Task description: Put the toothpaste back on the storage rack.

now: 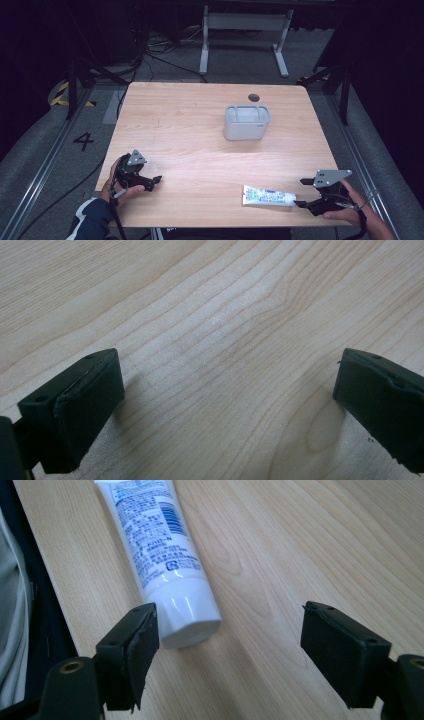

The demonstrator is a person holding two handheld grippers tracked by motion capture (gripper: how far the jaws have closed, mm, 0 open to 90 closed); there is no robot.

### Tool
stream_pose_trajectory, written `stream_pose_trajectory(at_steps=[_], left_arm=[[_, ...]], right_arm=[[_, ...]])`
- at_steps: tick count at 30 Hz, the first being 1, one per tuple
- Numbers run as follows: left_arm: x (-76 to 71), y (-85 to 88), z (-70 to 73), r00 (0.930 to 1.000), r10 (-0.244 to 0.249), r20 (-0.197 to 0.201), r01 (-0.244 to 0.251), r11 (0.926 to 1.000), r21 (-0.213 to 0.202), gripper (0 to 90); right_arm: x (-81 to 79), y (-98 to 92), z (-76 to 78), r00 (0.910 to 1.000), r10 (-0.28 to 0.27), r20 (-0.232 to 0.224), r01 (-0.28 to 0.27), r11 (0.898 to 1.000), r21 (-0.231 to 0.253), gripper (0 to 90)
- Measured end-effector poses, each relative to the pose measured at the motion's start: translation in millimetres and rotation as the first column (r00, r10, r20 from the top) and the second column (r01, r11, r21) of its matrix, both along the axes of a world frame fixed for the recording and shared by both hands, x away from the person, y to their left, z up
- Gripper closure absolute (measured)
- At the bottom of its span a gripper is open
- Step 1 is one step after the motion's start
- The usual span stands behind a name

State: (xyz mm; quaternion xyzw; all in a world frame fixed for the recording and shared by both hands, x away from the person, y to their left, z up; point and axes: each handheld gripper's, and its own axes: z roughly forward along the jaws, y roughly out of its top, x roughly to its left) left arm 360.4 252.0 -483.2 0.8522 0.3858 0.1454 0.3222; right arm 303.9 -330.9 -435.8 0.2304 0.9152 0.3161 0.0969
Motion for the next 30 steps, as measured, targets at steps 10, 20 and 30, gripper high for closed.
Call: stream_pose_trajectory(at_steps=[10, 20, 30], left_arm=[[0.0, 0.0, 0.1, 1.0000, 0.000, 0.000, 0.000, 1.0000, 0.001, 0.3], [0.0, 0.0, 0.0, 1.0000, 0.000, 0.000, 0.000, 1.0000, 0.000, 0.3], [-0.1, -0.1, -0.1, 1.0000, 0.000, -0.001, 0.000, 1.0000, -0.002, 0.4]], right_arm=[[8.0, 36.6, 1.9, 0.9952, 0.081, -0.054, -0.083, 0.996, -0.042, 25.0], [18.7, 71.5, -3.2, 0.9844, 0.151, -0.091, -0.160, 0.981, -0.109, 30.3], [26.3, 102.5, -12.5, 0.9694, 0.212, -0.124, -0.232, 0.957, -0.177, 31.9]])
